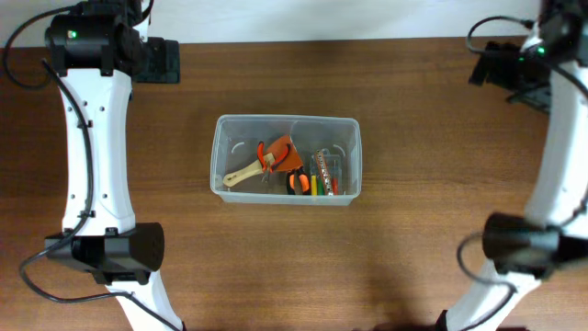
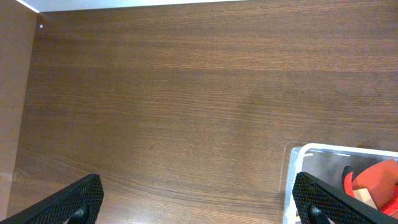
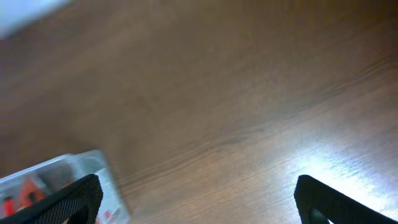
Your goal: Pack container
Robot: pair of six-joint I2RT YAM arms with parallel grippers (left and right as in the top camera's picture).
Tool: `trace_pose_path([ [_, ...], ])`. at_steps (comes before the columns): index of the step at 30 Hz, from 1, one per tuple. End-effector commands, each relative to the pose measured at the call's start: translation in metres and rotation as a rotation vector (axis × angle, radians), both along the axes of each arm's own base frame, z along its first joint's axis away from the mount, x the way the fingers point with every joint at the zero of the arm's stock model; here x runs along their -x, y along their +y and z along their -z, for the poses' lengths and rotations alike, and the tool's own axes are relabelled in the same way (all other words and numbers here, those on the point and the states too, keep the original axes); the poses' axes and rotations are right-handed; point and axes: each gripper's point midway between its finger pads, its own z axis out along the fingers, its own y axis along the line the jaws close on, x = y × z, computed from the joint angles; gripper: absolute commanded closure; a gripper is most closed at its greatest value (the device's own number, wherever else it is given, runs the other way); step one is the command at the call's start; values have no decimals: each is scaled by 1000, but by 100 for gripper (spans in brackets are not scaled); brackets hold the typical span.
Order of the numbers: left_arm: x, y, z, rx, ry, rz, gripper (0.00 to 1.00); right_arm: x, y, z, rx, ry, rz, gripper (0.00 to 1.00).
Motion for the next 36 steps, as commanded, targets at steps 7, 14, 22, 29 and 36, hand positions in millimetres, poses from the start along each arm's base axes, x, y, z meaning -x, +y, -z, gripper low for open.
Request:
trace_pose_path([
  [7,0,1,1,17,0,-11,1,87,55,-155,164,-487,-131,1],
  [14,0,1,1,17,0,-11,1,113,68,-198,172,-837,-141,1],
  [22,0,1,1,17,0,-11,1,151,66,-137,97,-933,-83,1],
  [29,0,1,1,17,0,-12,1,160,66,-86,196,-1042,-148,1],
  [36,0,1,1,16,0,-12,1,163,66,-22,238,-1094,-168,1],
])
